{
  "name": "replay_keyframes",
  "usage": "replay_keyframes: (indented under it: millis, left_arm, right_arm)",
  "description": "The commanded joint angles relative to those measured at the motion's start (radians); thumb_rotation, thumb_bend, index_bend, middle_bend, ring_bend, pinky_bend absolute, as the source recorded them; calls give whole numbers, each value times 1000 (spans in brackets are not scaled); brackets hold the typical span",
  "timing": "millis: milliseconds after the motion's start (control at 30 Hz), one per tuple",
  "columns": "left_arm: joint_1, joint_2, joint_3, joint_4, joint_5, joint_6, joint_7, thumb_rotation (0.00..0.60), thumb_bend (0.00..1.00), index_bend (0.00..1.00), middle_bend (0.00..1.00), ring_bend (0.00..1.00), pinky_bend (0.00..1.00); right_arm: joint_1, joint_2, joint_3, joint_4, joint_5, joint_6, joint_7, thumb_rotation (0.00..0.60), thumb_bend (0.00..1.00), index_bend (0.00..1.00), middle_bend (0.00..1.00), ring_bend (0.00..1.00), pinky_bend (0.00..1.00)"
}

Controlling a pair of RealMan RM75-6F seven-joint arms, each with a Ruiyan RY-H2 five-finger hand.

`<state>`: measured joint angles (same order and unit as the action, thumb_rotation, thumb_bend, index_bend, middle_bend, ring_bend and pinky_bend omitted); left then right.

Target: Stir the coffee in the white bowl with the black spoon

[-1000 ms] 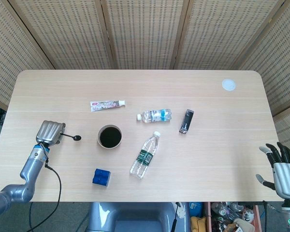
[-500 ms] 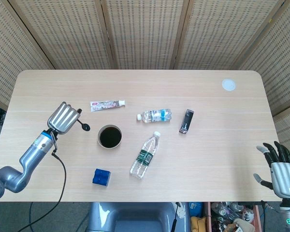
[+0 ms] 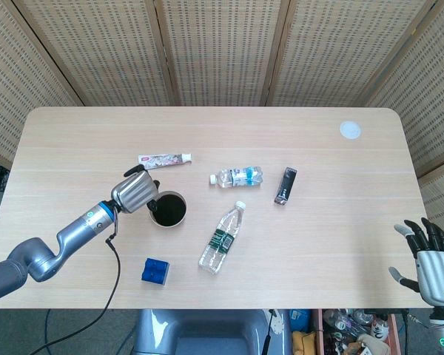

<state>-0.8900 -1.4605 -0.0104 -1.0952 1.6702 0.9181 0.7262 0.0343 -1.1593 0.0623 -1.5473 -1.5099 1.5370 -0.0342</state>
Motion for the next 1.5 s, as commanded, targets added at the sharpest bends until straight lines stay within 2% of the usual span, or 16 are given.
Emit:
replay_keyframes:
  millis: [33,800,1267,1500]
  left_arm:
    - [-9,-18,9,8,8,-15,15,600,462,656,793,723,732]
    - [-67,-166,12,102,-3,-111,128,600,462,662,793,722,732]
    - [-110,-294,-59,246,-84,-141,163,600,463,662,793,722,732]
    - [-105,-288,-49,274,-90,-129,137,600,462,662,793,722,732]
  right_arm:
    - [-3,-2,-1,4,0,2,5,600,256,251,244,72,142]
    - [-26,-10,-1,46,18,14,46,600,256,251,244,72,142]
    - [-35,-8,1,59,32,9,59,600,256,251,244,72,142]
    - [-34,-6,3,56,34,5,55,600,256,251,244,72,142]
